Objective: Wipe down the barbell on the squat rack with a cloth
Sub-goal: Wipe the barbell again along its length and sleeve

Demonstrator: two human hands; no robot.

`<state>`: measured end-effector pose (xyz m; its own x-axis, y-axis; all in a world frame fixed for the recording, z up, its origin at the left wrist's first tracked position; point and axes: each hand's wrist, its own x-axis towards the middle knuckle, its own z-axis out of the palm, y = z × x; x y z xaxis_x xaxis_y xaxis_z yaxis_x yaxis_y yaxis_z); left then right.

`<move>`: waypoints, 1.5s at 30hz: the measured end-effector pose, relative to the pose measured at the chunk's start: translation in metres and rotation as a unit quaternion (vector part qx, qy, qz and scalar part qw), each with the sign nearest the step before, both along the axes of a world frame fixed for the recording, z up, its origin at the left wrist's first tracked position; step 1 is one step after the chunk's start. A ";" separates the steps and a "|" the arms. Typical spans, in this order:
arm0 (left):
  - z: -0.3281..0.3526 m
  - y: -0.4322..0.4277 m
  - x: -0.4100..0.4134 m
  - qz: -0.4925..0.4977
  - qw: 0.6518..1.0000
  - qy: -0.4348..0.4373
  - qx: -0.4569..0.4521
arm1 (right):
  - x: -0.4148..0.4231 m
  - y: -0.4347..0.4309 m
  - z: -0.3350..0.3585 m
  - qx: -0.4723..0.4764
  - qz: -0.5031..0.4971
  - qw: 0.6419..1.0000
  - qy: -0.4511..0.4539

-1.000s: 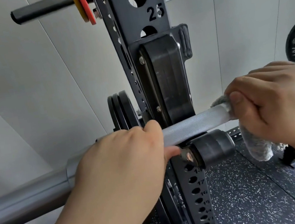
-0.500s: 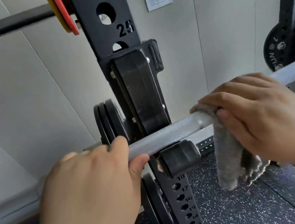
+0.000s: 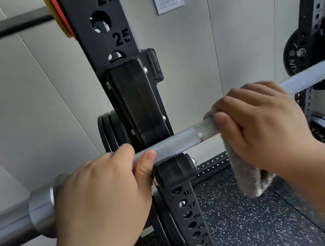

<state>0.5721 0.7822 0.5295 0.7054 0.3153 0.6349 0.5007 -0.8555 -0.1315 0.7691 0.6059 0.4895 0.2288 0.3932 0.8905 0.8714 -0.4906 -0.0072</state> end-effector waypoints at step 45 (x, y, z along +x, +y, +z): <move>0.020 -0.017 0.020 0.097 0.992 0.048 -0.068 | -0.012 0.024 0.008 -0.001 -0.018 1.000 -0.018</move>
